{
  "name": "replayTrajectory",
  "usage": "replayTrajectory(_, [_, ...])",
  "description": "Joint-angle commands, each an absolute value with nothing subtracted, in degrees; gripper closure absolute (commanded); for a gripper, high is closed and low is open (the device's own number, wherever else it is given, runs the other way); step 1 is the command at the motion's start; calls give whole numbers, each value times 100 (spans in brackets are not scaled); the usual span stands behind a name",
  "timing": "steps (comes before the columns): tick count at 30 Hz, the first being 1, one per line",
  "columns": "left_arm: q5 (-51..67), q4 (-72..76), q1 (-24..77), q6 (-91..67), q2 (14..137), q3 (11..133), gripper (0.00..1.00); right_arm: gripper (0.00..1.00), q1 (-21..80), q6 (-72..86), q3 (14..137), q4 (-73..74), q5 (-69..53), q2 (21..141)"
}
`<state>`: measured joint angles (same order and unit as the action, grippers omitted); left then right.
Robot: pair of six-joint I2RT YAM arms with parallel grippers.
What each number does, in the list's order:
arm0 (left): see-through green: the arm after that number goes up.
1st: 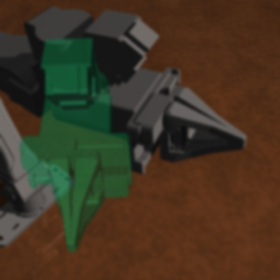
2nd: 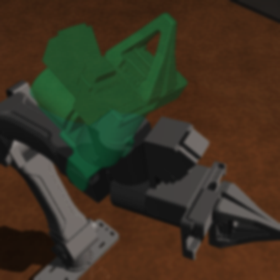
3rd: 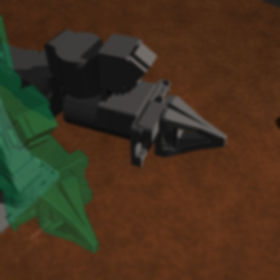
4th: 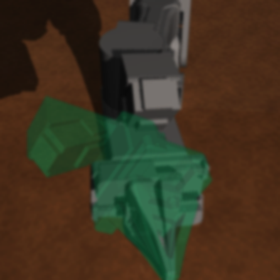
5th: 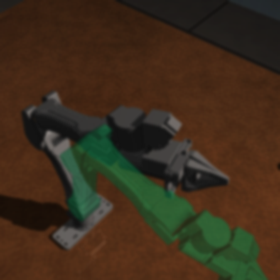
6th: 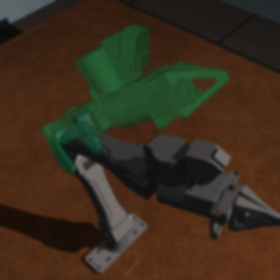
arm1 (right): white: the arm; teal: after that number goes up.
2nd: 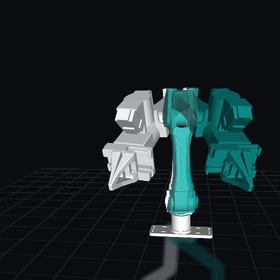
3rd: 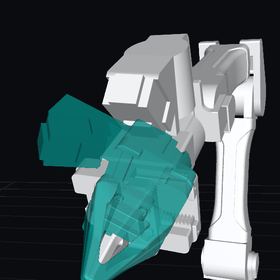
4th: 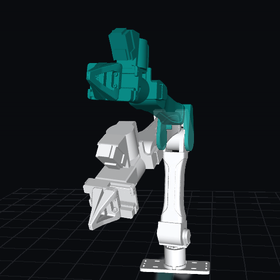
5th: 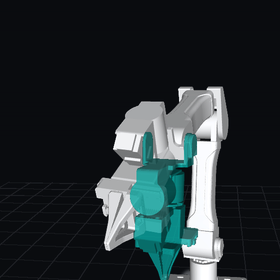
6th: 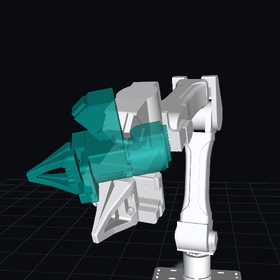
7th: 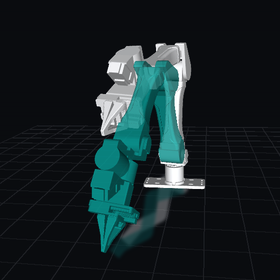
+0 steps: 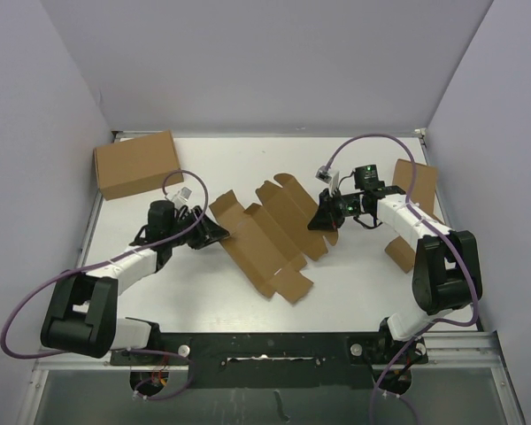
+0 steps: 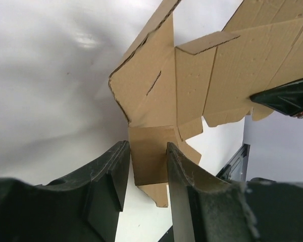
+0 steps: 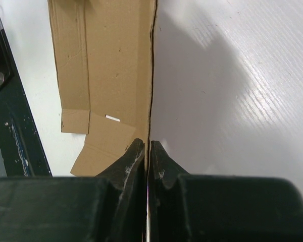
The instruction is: Fold the paper box
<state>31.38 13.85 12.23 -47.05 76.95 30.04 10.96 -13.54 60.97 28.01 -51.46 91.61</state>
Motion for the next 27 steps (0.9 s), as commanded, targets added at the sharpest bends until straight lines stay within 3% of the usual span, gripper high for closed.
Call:
replayTrajectory(1, [3238,866,1352,-4464,7623,3300,66,100,1127,-1463,6319,2726,-5269,9115])
replayTrajectory(10, [2805,419,1632,-4472,7657,3300,68,100,1126,-1451,6319,2718,-5264,9093])
replayTrajectory(16, [2720,563,1657,-4544,7760,3312,96,100,1128,-1450,6311,2708,-5277,9038])
replayTrajectory(20, [2747,635,1685,-4515,7683,3299,98,100,1129,-1475,6302,2702,-5361,8987])
replayTrajectory(21, [2781,674,1683,-4495,7622,3278,94,100,1130,-1487,6295,2695,-5376,8962])
replayTrajectory(27, [2498,432,1419,-3947,6492,3278,35,100,1104,-1628,6280,2716,-5449,8736])
